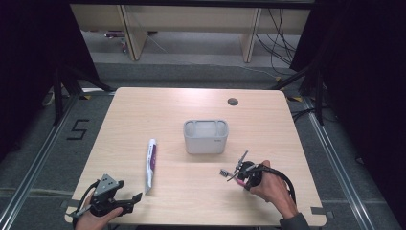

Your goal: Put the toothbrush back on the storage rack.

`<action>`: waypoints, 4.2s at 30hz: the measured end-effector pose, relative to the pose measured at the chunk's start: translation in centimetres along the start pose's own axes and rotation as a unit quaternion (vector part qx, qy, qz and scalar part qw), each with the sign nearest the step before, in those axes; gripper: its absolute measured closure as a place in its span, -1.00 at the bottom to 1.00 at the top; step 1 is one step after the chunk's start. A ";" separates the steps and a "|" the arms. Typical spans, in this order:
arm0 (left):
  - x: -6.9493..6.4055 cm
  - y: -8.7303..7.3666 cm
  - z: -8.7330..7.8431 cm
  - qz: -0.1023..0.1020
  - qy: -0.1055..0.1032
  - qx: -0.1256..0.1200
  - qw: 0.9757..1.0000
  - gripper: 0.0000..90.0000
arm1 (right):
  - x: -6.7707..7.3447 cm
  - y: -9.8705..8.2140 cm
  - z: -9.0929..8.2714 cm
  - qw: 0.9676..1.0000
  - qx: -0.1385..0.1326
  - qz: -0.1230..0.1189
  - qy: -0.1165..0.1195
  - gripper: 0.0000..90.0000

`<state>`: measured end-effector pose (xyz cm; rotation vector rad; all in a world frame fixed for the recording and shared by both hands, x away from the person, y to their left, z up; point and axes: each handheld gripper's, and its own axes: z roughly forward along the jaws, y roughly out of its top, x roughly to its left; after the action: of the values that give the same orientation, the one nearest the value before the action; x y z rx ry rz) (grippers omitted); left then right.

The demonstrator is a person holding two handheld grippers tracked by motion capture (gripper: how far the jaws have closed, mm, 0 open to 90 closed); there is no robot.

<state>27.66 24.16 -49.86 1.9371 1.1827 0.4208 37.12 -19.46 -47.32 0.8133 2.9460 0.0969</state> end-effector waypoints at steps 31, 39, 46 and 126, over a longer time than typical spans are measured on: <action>-0.1 0.0 0.0 -0.003 0.002 -0.007 1.000 -0.64 | -2.2 -2.6 -5.9 0.977 -0.209 0.034 0.013 0.87; 0.0 0.0 0.0 0.002 0.002 0.003 1.000 -0.64 | -3.1 -2.8 -6.8 0.954 -0.292 0.066 0.017 0.87; 0.0 0.0 0.0 -0.001 0.005 0.001 1.000 -0.64 | -4.3 -2.7 -7.4 0.931 -0.353 0.096 0.017 0.87; -0.2 0.0 0.1 0.002 -0.003 0.000 1.000 -0.64 | -9.3 8.2 -3.3 0.835 -0.516 0.190 0.006 0.86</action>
<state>27.62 24.00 -49.88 1.9407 1.1745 0.4159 48.93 -17.39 -42.80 1.0951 2.1064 1.5214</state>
